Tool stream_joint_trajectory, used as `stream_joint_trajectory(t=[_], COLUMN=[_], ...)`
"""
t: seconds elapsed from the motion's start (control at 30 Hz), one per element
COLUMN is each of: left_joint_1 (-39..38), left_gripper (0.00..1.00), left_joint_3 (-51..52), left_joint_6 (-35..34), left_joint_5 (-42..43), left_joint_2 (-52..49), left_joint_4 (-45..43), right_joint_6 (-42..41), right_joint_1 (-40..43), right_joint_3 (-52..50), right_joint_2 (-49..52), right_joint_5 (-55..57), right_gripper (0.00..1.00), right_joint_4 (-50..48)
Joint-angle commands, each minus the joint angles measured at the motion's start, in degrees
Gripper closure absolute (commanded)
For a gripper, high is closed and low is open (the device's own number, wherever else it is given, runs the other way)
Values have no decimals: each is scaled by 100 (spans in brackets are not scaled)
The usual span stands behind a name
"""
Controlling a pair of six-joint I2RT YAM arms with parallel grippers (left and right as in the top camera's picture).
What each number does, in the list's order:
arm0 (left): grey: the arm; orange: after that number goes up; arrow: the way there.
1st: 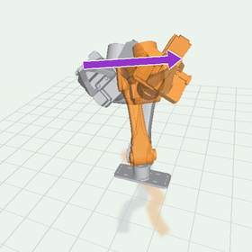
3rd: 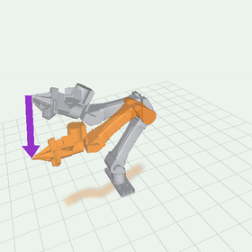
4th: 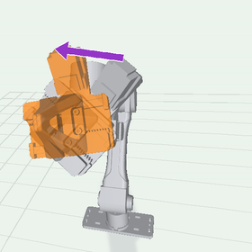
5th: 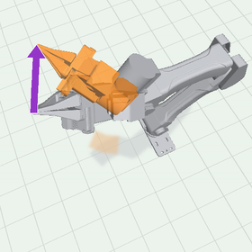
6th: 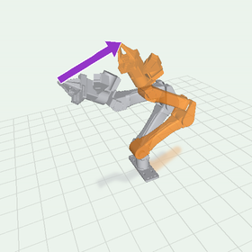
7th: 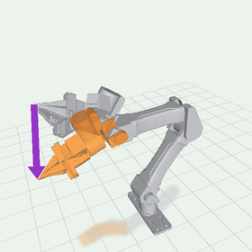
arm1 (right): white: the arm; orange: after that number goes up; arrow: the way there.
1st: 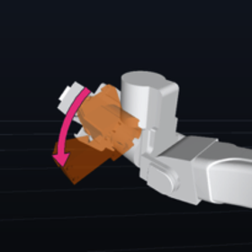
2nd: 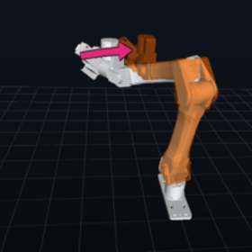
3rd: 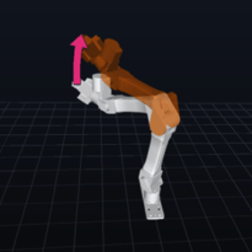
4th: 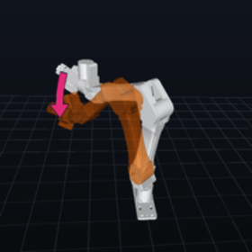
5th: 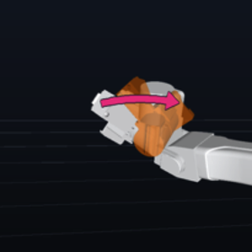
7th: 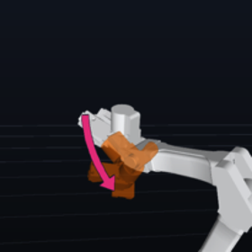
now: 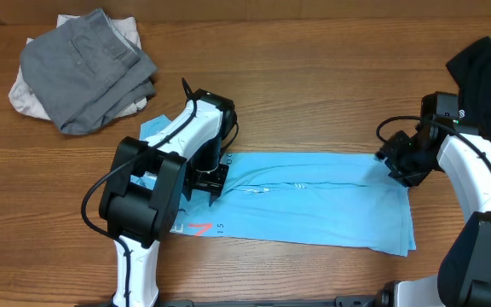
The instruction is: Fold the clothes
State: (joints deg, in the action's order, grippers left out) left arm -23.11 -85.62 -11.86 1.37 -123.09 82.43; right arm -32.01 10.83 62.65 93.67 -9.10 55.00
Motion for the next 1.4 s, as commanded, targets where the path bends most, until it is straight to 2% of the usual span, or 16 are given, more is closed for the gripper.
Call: stream_joint_trajectory(t=[0.0, 0.07, 0.1, 0.13, 0.2, 0.33, 0.83, 1.03, 1.23, 1.37], left_joint_1=[109, 142, 149, 151, 151, 151, 149, 144, 144, 144], left_gripper=[48, 48, 48, 48, 41, 34, 29, 29, 28, 28], left_joint_3=[295, 479, 549, 601, 673, 686, 688, 688, 688, 688], left_joint_6=[2, 4, 4, 4, 2, 4, 4, 4, 4, 4], left_joint_5=[-138, -142, -140, -138, -133, -136, -133, -133, -133, -133], left_joint_2=[138, 138, 138, 138, 138, 138, 138, 138, 138, 138], left_joint_4=[-98, -289, -356, -396, -459, -538, -667, -686, -737, -743], right_joint_6=[-103, -105, -105, -111, -221, -599, -723, -717, -704, -704], right_joint_1=[-22, -22, -22, -20, -4, 55, 238, 452, 479, 479], right_joint_3=[-37, -90, -114, -140, -181, -337, -535, -566, -570, -570], right_joint_2=[2, 2, 2, 2, 2, 2, 129, 363, 535, 538], right_joint_5=[398, 413, 437, 463, 490, 710, 1121, 1043, 1056, 1056], right_gripper=[56, 56, 52, 43, 33, 31, 32, 44, 45, 52], right_joint_4=[-26, -50, -48, -24, 52, 83, -262, -372, -461, -531])
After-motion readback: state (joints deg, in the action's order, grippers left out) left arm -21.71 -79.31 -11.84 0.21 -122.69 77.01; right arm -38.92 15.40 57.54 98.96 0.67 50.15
